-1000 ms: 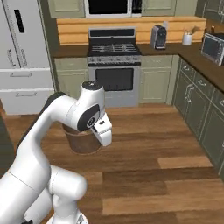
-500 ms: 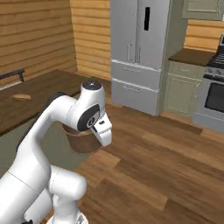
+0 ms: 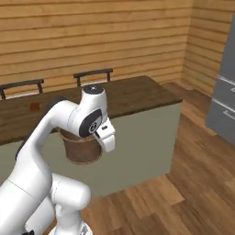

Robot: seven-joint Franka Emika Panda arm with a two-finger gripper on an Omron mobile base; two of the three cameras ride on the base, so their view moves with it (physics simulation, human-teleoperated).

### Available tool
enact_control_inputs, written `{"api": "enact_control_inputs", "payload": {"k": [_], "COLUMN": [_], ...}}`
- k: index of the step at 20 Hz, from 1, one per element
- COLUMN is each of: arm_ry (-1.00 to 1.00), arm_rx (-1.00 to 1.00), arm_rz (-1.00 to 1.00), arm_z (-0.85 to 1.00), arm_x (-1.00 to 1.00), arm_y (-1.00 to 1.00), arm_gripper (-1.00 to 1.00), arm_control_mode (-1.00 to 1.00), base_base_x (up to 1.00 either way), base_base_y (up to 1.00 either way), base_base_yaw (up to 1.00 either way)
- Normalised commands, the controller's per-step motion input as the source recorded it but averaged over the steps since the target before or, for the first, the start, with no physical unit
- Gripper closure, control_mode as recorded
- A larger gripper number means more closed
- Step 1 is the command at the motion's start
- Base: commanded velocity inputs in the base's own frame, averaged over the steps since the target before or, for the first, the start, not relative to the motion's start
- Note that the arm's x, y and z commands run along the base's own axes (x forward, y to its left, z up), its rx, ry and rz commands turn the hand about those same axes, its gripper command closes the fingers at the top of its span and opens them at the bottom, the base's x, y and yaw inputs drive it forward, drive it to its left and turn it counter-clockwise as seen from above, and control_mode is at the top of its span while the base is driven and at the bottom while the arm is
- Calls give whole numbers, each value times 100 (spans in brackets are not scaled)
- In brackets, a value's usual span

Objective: Open the cabinet, pick up the bread from the cabinet and place it in the basket. Then move the basket to the dining counter.

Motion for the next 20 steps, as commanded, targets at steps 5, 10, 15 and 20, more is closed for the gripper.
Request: {"api": "enact_control_inputs", "payload": {"k": [5, 10, 15, 20], "arm_ry": [0, 0, 0, 0], "arm_rx": [0, 0, 0, 0], "arm_rz": [0, 0, 0, 0], "arm_z": [0, 0, 0, 0], "arm_x": [0, 0, 0, 0], "arm_y": [0, 0, 0, 0], "arm_gripper": [100, 100, 100, 100], "arm_control_mode": [100, 100, 100, 100], "base_base_x": [18, 0, 49, 70], "base_base_y": [-8, 26, -2, -44], "base_base_yaw": [85, 93, 61, 4]}}
